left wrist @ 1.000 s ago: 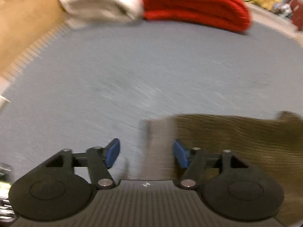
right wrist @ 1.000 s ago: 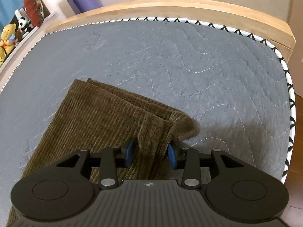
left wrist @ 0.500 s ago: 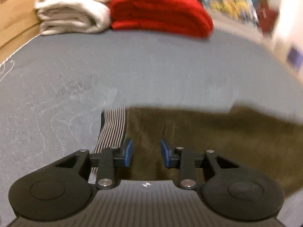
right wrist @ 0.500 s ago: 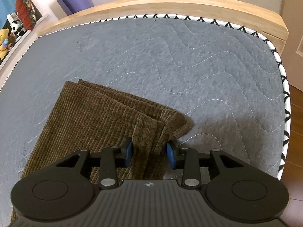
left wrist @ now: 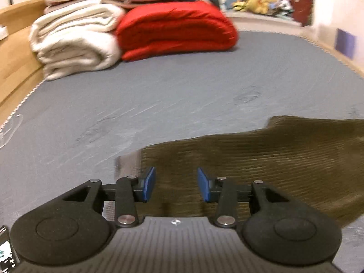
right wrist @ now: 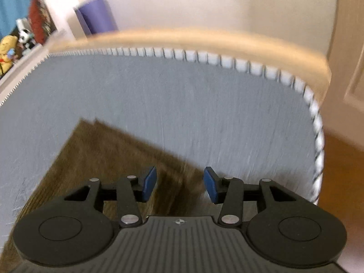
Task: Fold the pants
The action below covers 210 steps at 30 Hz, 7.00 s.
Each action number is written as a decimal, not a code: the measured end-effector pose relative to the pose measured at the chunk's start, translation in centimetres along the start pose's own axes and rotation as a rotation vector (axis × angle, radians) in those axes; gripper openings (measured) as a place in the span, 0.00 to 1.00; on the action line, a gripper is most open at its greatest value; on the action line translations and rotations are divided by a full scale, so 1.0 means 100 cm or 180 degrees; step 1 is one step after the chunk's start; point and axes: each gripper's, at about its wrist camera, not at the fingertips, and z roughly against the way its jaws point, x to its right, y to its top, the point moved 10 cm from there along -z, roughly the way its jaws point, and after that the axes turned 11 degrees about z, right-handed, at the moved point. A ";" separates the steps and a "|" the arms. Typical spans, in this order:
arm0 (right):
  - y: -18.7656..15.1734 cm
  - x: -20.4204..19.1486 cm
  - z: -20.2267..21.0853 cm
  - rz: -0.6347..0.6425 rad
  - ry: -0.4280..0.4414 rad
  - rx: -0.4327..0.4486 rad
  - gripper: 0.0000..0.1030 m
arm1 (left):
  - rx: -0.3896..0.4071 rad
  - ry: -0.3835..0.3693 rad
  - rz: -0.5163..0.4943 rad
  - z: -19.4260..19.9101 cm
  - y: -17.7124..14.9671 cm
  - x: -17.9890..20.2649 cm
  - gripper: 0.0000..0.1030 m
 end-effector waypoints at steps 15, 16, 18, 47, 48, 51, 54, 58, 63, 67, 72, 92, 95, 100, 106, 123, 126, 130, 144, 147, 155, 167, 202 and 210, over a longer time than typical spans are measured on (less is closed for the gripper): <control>-0.032 -0.041 -0.026 0.0331 0.0630 -0.0487 0.55 | -0.0970 -0.0215 -0.0953 -0.040 -0.086 0.052 0.48; -0.032 -0.040 -0.024 0.0292 0.0620 -0.0494 0.55 | -0.0887 -0.0236 -0.0973 -0.036 -0.083 0.056 0.48; -0.031 -0.037 -0.021 0.0242 0.0594 -0.0491 0.55 | -0.0741 -0.0333 -0.0936 -0.029 -0.074 0.066 0.51; 0.016 0.006 0.047 -0.0879 0.0534 -0.0216 0.62 | 0.0427 -0.0782 -0.0391 0.079 0.053 0.210 0.83; 0.018 -0.003 0.056 -0.0854 0.0591 -0.0140 0.63 | 0.0453 -0.0835 -0.0352 0.083 0.052 0.219 0.83; 0.014 -0.022 0.068 -0.0775 0.0730 0.0018 0.76 | 0.0514 -0.0818 -0.0328 0.072 0.036 0.238 0.83; -0.009 -0.029 0.049 -0.0659 0.0707 -0.0051 0.76 | 0.0272 -0.0692 -0.0337 0.036 0.001 0.244 0.80; -0.046 -0.022 0.009 -0.1005 0.0678 -0.0642 0.74 | -0.0125 -0.0880 -0.0245 0.013 -0.019 0.250 0.80; -0.039 -0.007 -0.010 -0.0794 0.0334 -0.0584 0.74 | -0.0145 -0.0792 -0.0333 -0.004 -0.017 0.243 0.83; -0.053 -0.001 -0.035 -0.0879 0.0194 -0.0906 0.77 | -0.0332 -0.0773 -0.0184 -0.014 -0.016 0.237 0.85; -0.038 -0.015 -0.054 -0.0639 0.0154 -0.0711 0.82 | -0.0445 -0.0734 -0.0158 -0.019 -0.018 0.241 0.85; -0.025 -0.025 -0.041 -0.0668 0.0253 -0.0367 0.17 | -0.0484 -0.0665 -0.0059 -0.021 -0.019 0.232 0.85; -0.015 -0.034 -0.028 -0.0598 0.0378 -0.0171 0.17 | -0.0491 -0.0652 -0.0055 -0.021 -0.020 0.231 0.85; 0.001 -0.052 -0.008 -0.0424 0.0572 0.0143 0.17 | -0.0508 -0.0632 -0.0048 -0.023 -0.021 0.230 0.85; 0.013 -0.067 0.011 -0.0241 0.0684 0.0391 0.16 | -0.0489 -0.0625 -0.0029 -0.023 -0.019 0.228 0.85; -0.152 -0.330 0.232 0.3419 0.3231 0.1124 0.24 | -0.0606 -0.0411 0.1190 -0.040 0.019 0.134 0.85; -0.222 -0.334 0.249 0.4432 0.3542 0.0605 0.35 | -0.0674 -0.0353 0.1388 -0.045 0.020 0.116 0.85; -0.208 -0.334 0.257 0.4351 0.3473 0.0534 0.55 | -0.0748 -0.0392 0.1440 -0.046 0.018 0.115 0.85; -0.224 -0.319 0.217 0.4353 0.3599 0.0249 0.62 | -0.0731 -0.0848 0.0984 -0.044 0.010 0.176 0.40; -0.245 -0.317 0.224 0.4605 0.3737 0.0247 0.66 | -0.0734 -0.0849 0.0957 -0.047 0.009 0.179 0.41; -0.280 -0.330 0.226 0.5001 0.3648 0.0306 0.56 | -0.0769 -0.0831 0.0959 -0.052 0.008 0.180 0.47; -0.176 -0.348 0.254 0.3370 0.4180 0.0469 0.21 | -0.0664 -0.0775 0.1177 -0.046 0.020 0.147 0.47; -0.183 -0.331 0.198 0.3636 0.3090 0.0169 0.76 | -0.0994 -0.1252 0.0275 -0.057 -0.017 0.233 0.43; -0.128 -0.294 0.099 0.2445 0.1826 -0.0201 0.90 | -0.1303 -0.0981 -0.0059 -0.080 -0.061 0.248 0.48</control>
